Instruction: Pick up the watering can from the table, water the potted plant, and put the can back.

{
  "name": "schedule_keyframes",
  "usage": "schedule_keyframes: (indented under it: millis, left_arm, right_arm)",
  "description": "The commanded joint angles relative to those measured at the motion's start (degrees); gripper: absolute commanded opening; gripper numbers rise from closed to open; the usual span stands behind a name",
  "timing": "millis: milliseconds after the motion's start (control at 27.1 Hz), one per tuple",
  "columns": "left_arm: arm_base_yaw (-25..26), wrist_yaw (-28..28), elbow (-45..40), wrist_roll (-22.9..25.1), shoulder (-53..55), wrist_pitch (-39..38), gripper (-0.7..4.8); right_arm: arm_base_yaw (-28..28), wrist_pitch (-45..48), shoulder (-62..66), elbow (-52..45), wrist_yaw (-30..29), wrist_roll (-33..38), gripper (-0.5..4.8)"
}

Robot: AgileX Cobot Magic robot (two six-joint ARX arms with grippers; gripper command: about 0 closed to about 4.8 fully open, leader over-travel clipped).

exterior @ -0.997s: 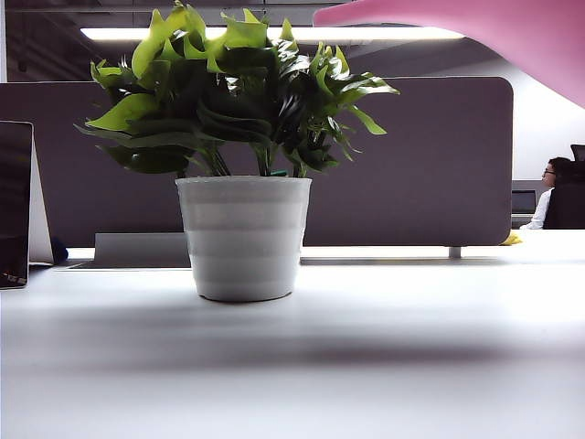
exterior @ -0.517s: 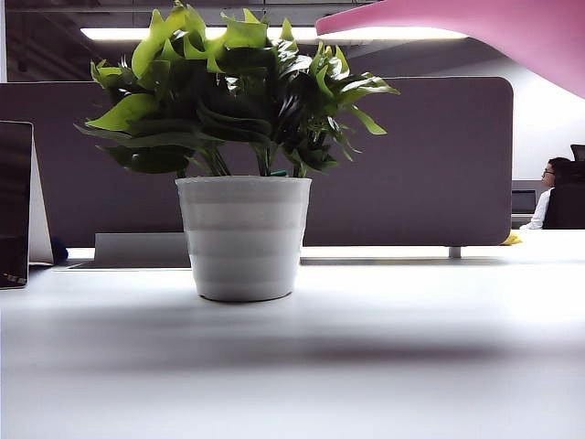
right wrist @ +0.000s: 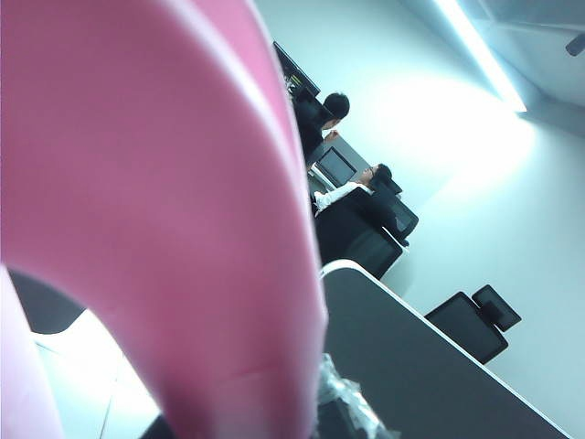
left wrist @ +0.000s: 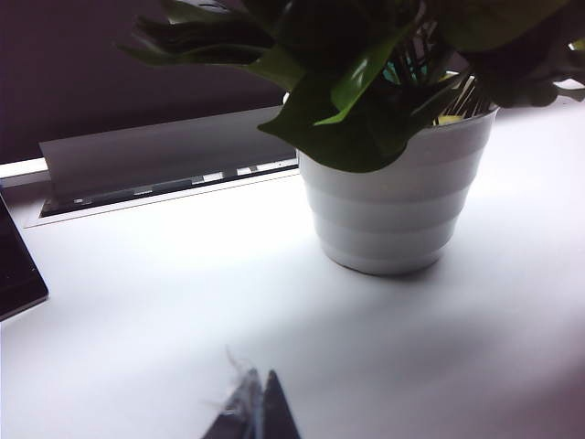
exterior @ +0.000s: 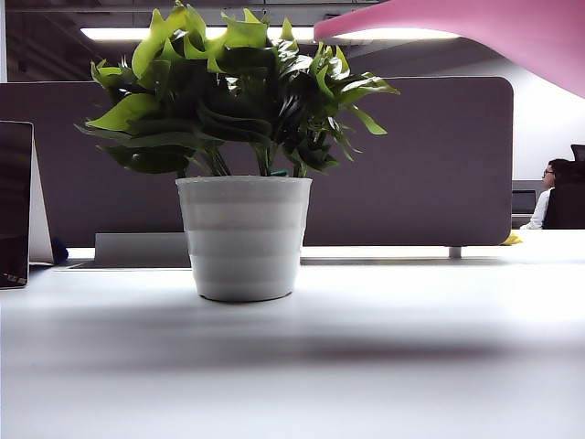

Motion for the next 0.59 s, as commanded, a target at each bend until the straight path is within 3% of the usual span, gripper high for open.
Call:
schedule_keyframes:
  millis: [37, 591]
  left_arm:
    - [0.09, 0.09, 0.04, 0.00, 0.04, 0.46, -0.05]
    - [0.09, 0.11, 0.04, 0.00, 0.04, 0.46, -0.05]
  right_arm:
    - [0.07, 4.90, -0.46, 0.83, 0.04, 0.68, -0.06]
    - [0.07, 7.65, 0.04, 1.84, -1.14, -0.83, -0.06]
